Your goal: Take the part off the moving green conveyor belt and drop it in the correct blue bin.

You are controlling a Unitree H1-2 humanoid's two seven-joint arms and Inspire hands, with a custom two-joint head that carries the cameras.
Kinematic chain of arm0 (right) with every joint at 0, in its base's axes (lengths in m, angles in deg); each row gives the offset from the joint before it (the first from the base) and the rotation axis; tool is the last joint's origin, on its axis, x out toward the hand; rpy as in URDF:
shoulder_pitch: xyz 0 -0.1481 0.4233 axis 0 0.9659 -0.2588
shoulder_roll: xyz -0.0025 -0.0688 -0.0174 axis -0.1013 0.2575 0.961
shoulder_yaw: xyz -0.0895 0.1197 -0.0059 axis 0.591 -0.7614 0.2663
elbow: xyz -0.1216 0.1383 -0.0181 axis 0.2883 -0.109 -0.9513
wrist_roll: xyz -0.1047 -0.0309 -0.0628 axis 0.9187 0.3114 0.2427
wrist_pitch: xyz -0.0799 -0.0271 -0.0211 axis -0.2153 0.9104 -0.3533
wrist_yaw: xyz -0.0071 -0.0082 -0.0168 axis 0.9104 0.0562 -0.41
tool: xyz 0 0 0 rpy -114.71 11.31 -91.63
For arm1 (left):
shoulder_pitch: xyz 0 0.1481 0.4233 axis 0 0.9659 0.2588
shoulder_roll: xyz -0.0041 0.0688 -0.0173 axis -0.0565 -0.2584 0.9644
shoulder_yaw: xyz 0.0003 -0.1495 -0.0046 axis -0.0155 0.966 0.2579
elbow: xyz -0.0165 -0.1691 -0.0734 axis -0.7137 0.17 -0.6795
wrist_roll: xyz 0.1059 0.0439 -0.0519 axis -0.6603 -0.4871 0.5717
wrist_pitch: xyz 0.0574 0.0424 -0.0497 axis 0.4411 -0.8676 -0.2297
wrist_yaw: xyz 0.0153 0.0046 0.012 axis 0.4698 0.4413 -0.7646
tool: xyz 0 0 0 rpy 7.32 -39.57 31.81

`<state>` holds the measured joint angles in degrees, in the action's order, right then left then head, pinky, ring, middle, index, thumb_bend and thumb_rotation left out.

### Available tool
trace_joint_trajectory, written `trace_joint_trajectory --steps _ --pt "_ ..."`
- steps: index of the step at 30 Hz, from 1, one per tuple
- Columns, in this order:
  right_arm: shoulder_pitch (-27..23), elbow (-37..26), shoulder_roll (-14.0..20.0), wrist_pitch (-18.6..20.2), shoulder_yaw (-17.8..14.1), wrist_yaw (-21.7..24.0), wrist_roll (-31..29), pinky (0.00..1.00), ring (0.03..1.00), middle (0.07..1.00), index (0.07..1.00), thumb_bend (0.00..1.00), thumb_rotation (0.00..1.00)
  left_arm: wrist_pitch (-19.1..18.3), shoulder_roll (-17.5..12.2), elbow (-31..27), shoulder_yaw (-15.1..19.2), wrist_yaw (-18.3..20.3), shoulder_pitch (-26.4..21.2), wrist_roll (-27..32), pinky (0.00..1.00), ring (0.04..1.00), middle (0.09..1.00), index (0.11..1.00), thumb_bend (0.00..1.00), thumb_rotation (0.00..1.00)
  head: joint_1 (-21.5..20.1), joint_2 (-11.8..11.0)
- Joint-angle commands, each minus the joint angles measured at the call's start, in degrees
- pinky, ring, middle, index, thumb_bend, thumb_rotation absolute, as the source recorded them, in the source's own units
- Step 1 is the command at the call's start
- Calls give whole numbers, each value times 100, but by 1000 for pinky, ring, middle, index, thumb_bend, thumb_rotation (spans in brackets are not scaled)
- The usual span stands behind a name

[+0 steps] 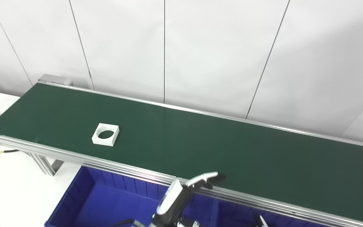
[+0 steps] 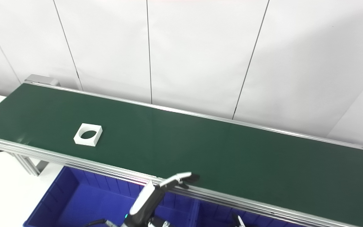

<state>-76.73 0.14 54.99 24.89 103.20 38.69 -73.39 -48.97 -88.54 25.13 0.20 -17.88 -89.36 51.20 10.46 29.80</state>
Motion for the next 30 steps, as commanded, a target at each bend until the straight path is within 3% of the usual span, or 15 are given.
trace_joint_trajectory --steps 1,5,9,17,23,30 --pt "-76 -101 -9 -285 -25 -30 23 836 888 958 968 819 1000 167 93 -191 158 93 -282 -174 661 782 824 842 1000 575 -11 -7" --pt "-90 -108 -29 -285 -10 -16 0 841 886 964 967 798 999 167 157 -225 432 472 -634 -213 720 823 854 862 1000 501 -47 -35" --pt "-120 -71 -44 -285 20 -101 59 825 875 960 967 784 1000 138 205 -252 891 834 -929 -790 712 833 869 876 1000 478 -73 -50" --pt "-171 -45 -66 -285 74 -165 78 799 869 960 966 787 1000 119 -150 -97 1444 1328 -1605 -1713 756 813 868 899 1000 449 -116 -84" --pt "-220 66 -86 -285 90 -151 57 795 870 949 966 801 997 -96 -428 -70 1641 1986 -1963 -2124 828 857 898 926 1000 456 -139 -170" --pt "-245 151 -138 -285 66 -124 7 795 858 947 956 822 975 -449 -613 81 1747 2604 -2343 -2600 822 842 862 853 1000 410 -140 -217"
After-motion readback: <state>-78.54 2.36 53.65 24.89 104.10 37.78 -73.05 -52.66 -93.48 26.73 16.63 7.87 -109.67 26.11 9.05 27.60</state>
